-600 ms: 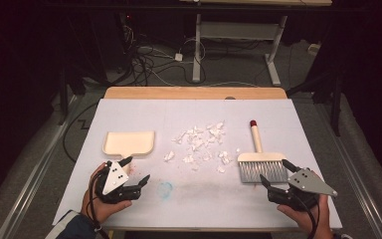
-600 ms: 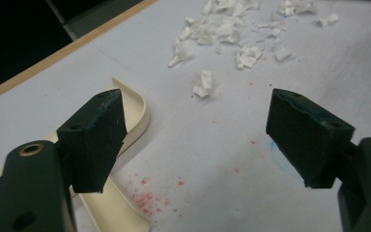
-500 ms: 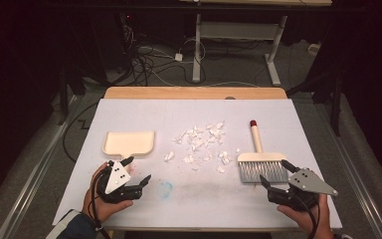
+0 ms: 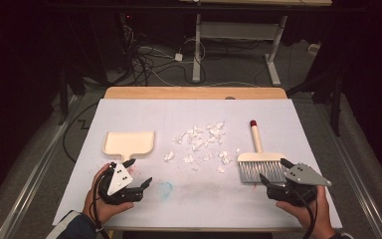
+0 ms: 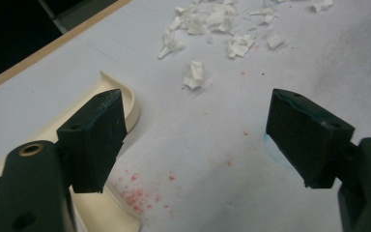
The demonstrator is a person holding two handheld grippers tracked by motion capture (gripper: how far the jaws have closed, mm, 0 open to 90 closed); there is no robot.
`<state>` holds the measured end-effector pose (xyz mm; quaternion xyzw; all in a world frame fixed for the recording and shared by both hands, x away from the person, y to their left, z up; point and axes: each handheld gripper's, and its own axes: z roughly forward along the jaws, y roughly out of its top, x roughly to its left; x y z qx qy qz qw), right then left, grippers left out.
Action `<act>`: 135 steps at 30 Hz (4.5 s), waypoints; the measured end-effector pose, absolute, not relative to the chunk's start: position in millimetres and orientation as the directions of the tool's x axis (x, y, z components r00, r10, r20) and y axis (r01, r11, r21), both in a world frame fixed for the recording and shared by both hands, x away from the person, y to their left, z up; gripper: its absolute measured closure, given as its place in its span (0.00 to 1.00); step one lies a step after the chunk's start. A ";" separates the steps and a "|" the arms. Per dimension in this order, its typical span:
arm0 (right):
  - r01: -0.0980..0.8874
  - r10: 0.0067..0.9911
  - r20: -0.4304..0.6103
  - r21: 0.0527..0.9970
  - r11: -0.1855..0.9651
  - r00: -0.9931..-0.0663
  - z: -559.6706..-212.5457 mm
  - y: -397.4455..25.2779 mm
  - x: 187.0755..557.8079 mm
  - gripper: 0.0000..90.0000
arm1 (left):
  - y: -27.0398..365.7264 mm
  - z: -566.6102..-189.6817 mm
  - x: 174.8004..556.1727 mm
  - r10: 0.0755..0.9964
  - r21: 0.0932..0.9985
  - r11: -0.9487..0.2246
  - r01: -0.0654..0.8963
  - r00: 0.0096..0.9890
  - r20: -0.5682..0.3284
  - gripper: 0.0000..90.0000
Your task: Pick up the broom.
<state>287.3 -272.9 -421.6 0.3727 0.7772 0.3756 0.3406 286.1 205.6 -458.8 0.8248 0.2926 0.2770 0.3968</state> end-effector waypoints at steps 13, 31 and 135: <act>0.572 0.914 -0.072 0.760 0.310 -0.400 -396.7 -277.5 374.1 0.28 | 206.1 -461.1 292.0 0.707 0.812 -0.508 0.288 0.678 0.201 0.24; 0.779 0.962 -0.126 0.566 0.269 -0.242 -453.9 -252.5 459.9 0.47 | 205.5 -463.1 291.3 0.692 0.799 -0.526 0.291 0.693 0.203 0.24; 0.219 0.809 -0.107 0.935 0.280 -0.578 -350.9 -159.7 306.6 0.78 | 30.4 -416.6 339.9 0.417 0.874 -0.448 0.187 0.909 0.020 0.69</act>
